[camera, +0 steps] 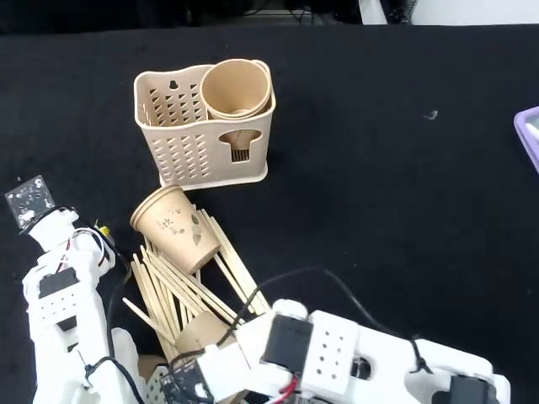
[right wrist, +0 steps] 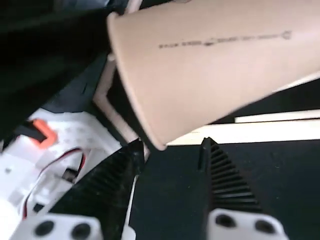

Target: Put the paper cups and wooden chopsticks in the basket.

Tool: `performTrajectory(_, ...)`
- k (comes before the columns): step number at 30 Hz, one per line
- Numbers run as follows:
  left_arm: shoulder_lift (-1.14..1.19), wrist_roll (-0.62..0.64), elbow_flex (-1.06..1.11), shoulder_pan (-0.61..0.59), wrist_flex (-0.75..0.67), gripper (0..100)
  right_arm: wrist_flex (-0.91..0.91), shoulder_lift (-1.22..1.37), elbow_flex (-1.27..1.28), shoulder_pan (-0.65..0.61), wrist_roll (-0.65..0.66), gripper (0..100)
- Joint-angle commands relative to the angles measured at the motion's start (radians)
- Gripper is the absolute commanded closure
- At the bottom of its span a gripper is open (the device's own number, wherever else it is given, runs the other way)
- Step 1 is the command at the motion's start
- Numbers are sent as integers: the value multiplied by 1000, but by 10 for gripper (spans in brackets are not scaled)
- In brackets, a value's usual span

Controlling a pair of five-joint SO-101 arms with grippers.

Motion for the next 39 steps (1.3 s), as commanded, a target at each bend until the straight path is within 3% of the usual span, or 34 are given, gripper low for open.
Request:
performTrajectory(1, -18, 6, -16, -5, -18, 805, -21, -85, -30, -14, -52, 807)
performTrajectory(18, -21, 6, -16, -7, -18, 805, -255, -137, 166, 0, -71, 807)
performTrajectory(24, -21, 6, -16, -8, -18, 805, -468, -137, 272, 129, -71, 809)
performTrajectory(26, -21, 6, -16, -8, -18, 805, -470, -139, 262, 181, -71, 832)
performTrajectory(30, -21, 6, -16, -8, -18, 805, -425, -139, 188, 261, -71, 993)
performTrajectory(39, -21, 6, -16, -8, -18, 805, -190, -183, -85, 476, -63, 988)
